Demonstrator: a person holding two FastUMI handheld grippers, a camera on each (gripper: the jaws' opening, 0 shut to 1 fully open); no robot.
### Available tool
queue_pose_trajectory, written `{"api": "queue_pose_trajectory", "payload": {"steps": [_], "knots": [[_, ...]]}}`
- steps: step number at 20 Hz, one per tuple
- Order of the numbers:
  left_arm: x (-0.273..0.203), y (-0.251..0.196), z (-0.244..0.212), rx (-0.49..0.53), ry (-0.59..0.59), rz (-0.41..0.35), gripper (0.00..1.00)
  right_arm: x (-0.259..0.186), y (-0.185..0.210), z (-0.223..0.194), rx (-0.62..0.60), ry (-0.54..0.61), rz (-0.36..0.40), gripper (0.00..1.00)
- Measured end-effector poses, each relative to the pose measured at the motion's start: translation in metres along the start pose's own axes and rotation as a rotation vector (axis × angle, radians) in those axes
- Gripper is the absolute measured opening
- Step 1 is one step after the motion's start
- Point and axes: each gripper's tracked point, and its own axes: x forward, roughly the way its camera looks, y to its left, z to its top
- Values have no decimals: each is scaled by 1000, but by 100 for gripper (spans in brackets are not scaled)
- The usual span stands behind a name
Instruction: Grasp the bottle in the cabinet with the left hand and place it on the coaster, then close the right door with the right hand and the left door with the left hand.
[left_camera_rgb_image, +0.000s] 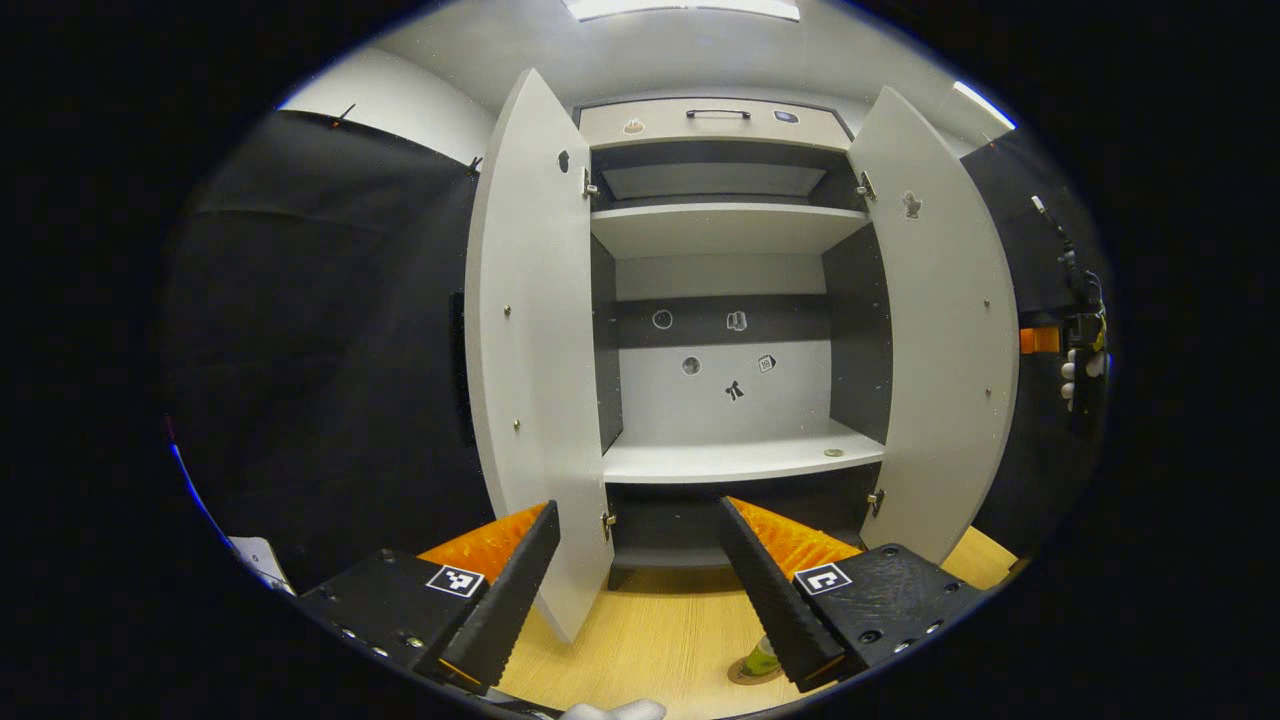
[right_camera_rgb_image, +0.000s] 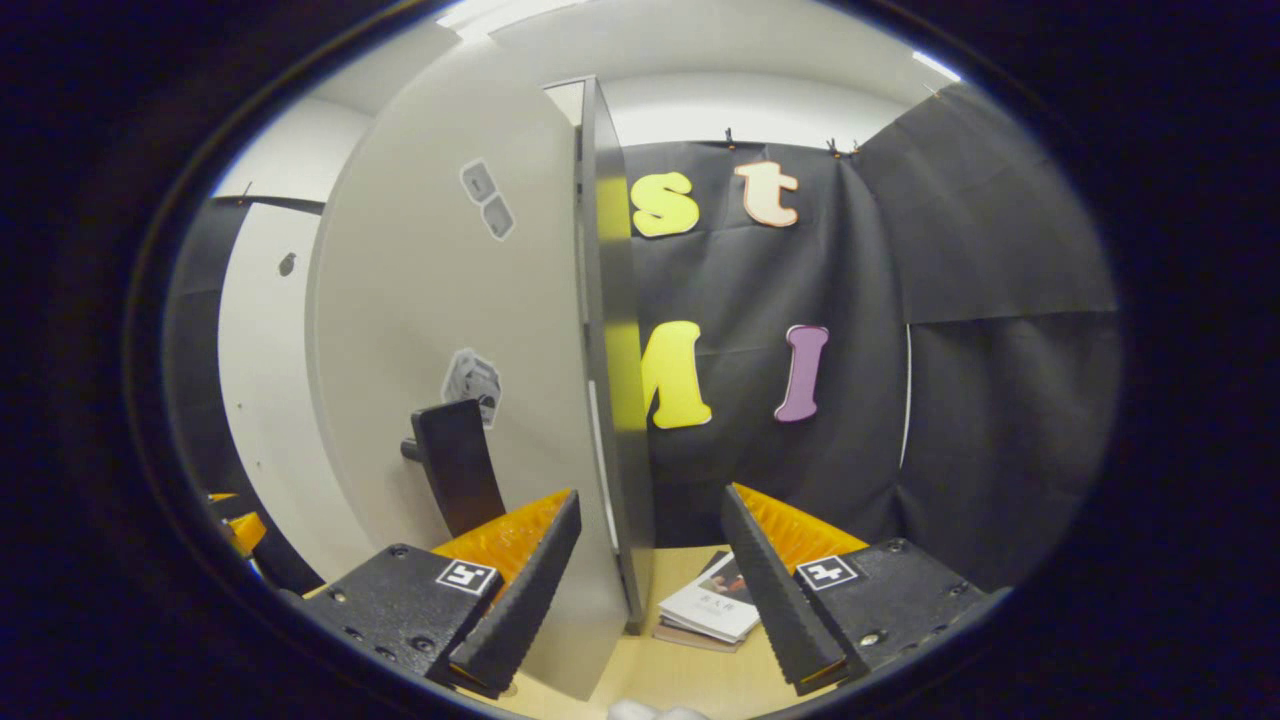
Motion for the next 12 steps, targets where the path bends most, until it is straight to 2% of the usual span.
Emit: {"api": "queue_pose_trajectory", "payload": {"steps": [5,9,12], "knots": [[3,14,-4,12,-10,-42,97,9,55,-1,-74,-5,-8,93],[7,21,-7,12,-12,-71,96,15,101,-17,-64,36,84,93],[7,26,-5,11,-18,-84,96,16,118,-18,-52,43,110,98]]}}
